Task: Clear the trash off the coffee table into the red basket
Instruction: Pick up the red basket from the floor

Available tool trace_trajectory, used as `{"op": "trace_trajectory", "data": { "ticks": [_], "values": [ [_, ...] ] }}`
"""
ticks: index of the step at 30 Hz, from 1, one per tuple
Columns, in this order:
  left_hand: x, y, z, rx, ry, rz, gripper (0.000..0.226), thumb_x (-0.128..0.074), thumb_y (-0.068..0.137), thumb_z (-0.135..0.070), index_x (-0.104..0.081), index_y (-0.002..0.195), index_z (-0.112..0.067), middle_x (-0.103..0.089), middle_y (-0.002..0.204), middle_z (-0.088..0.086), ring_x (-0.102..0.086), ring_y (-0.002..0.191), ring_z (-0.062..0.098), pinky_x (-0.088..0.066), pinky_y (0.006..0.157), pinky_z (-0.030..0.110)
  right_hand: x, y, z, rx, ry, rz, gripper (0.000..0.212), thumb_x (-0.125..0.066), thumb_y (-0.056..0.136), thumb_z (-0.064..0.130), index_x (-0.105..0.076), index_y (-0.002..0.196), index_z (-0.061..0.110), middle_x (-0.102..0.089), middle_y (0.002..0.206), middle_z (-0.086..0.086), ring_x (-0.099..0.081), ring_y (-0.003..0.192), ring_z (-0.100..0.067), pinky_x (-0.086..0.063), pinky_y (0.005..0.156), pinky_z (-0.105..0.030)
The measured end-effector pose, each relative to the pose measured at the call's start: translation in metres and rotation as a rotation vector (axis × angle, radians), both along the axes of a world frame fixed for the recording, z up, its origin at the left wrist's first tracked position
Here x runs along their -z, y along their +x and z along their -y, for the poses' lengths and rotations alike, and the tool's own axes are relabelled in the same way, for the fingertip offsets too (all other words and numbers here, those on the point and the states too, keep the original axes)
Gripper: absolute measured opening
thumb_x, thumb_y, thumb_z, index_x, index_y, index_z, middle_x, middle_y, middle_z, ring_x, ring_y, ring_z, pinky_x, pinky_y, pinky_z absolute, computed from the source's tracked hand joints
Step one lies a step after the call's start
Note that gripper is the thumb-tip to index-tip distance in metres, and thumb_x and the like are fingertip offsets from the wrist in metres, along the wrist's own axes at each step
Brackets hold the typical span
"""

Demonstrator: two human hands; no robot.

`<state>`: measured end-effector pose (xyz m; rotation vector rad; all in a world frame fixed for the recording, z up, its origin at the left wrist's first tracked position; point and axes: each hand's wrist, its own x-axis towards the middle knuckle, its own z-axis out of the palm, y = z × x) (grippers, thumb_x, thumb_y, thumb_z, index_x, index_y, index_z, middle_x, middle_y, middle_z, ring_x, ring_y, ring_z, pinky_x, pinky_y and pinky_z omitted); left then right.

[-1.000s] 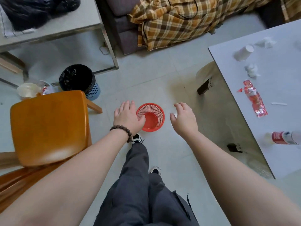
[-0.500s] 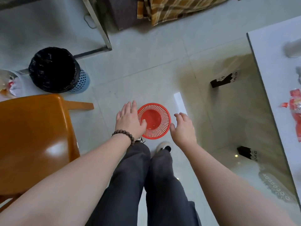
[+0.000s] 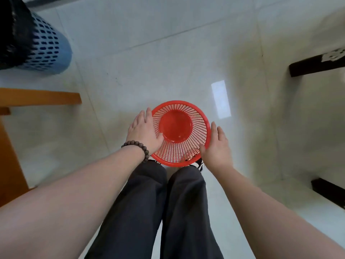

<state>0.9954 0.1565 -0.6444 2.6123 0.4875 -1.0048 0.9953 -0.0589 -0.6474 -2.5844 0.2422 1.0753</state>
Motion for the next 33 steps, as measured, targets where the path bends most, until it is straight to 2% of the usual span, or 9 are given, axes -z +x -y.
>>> {"op": "trace_trajectory", "data": {
  "ticks": [2, 4, 6, 13, 16, 21, 25, 29, 33],
  "values": [
    [0.012, -0.004, 0.001, -0.093, -0.032, -0.047, 0.088, -0.057, 0.082, -0.04, -0.002, 0.147, -0.014, -0.021, 0.15, 0.013, -0.026, 0.135, 0.029, -0.031, 0.106, 0.044, 0.013, -0.004, -0.002, 0.082, 0.027, -0.041, 0.081, -0.057, 0.089, 0.029, -0.003, 0.149, 0.028, -0.021, 0.155, -0.009, -0.03, 0.138, -0.03, -0.037, 0.106, -0.047],
    [0.019, -0.006, 0.002, -0.151, -0.072, -0.106, 0.09, -0.059, 0.082, -0.037, -0.002, 0.147, -0.016, -0.031, 0.142, 0.014, -0.043, 0.122, 0.029, -0.046, 0.092, 0.042, 0.019, -0.004, -0.006, 0.146, 0.052, -0.073, 0.079, -0.056, 0.09, 0.03, -0.002, 0.148, 0.03, -0.03, 0.148, -0.008, -0.047, 0.125, -0.03, -0.048, 0.094, -0.046],
    [0.02, -0.007, 0.003, -0.177, -0.088, -0.135, 0.088, -0.059, 0.082, -0.035, -0.002, 0.147, -0.018, -0.038, 0.134, 0.014, -0.053, 0.107, 0.026, -0.053, 0.077, 0.037, 0.02, -0.002, -0.01, 0.182, 0.067, -0.075, 0.077, -0.055, 0.091, 0.029, -0.004, 0.148, 0.03, -0.037, 0.141, -0.009, -0.055, 0.114, -0.029, -0.052, 0.086, -0.04],
    [-0.036, 0.018, 0.004, -0.14, -0.054, 0.01, 0.073, -0.054, 0.085, -0.028, -0.013, 0.145, -0.019, -0.041, 0.123, 0.014, -0.055, 0.1, 0.027, -0.054, 0.076, 0.042, -0.034, 0.03, -0.002, 0.175, 0.06, 0.085, 0.072, -0.051, 0.089, 0.018, -0.01, 0.149, 0.024, -0.041, 0.127, -0.01, -0.056, 0.098, -0.029, -0.044, 0.07, -0.032],
    [-0.086, 0.044, 0.005, -0.098, -0.048, 0.085, 0.066, -0.051, 0.085, -0.022, -0.019, 0.142, -0.018, -0.043, 0.119, 0.014, -0.056, 0.097, 0.027, -0.053, 0.075, 0.043, -0.083, 0.054, 0.005, 0.187, 0.062, 0.128, 0.072, -0.051, 0.087, 0.013, -0.013, 0.148, 0.023, -0.041, 0.127, -0.01, -0.056, 0.099, -0.031, -0.048, 0.073, -0.036],
    [-0.195, 0.094, 0.011, -0.026, -0.014, 0.223, 0.061, -0.047, 0.086, -0.014, -0.023, 0.141, -0.019, -0.044, 0.119, 0.012, -0.055, 0.1, 0.03, -0.049, 0.078, 0.042, -0.189, 0.098, 0.015, 0.202, 0.017, 0.247, 0.073, -0.044, 0.084, 0.002, -0.017, 0.148, 0.025, -0.041, 0.126, -0.01, -0.056, 0.097, -0.034, -0.035, 0.067, -0.031],
    [-0.295, 0.123, 0.014, 0.018, -0.027, 0.32, 0.059, -0.044, 0.085, -0.009, -0.025, 0.14, -0.02, -0.044, 0.116, 0.011, -0.056, 0.096, 0.032, -0.047, 0.075, 0.04, -0.291, 0.122, 0.022, 0.207, 0.001, 0.356, 0.072, -0.037, 0.082, -0.001, -0.021, 0.147, 0.025, -0.041, 0.125, -0.013, -0.057, 0.094, -0.038, -0.043, 0.074, -0.038],
    [-0.392, 0.14, 0.017, 0.018, -0.074, 0.462, 0.051, -0.041, 0.085, -0.01, -0.032, 0.134, -0.02, -0.044, 0.108, 0.011, -0.056, 0.088, 0.035, -0.046, 0.072, 0.039, -0.388, 0.137, 0.032, 0.232, 0.035, 0.46, 0.069, -0.038, 0.082, 0.005, -0.023, 0.146, 0.027, -0.042, 0.125, -0.012, -0.056, 0.099, -0.038, -0.047, 0.081, -0.043],
    [-0.469, 0.141, 0.027, -0.009, -0.139, 0.565, 0.049, -0.039, 0.089, -0.013, -0.033, 0.136, -0.025, -0.045, 0.101, 0.007, -0.056, 0.08, 0.028, -0.05, 0.073, 0.04, -0.472, 0.137, 0.046, 0.196, 0.066, 0.538, 0.067, -0.042, 0.082, 0.009, -0.026, 0.144, 0.031, -0.045, 0.118, -0.012, -0.057, 0.101, -0.037, -0.049, 0.083, -0.043]
  ]
}}
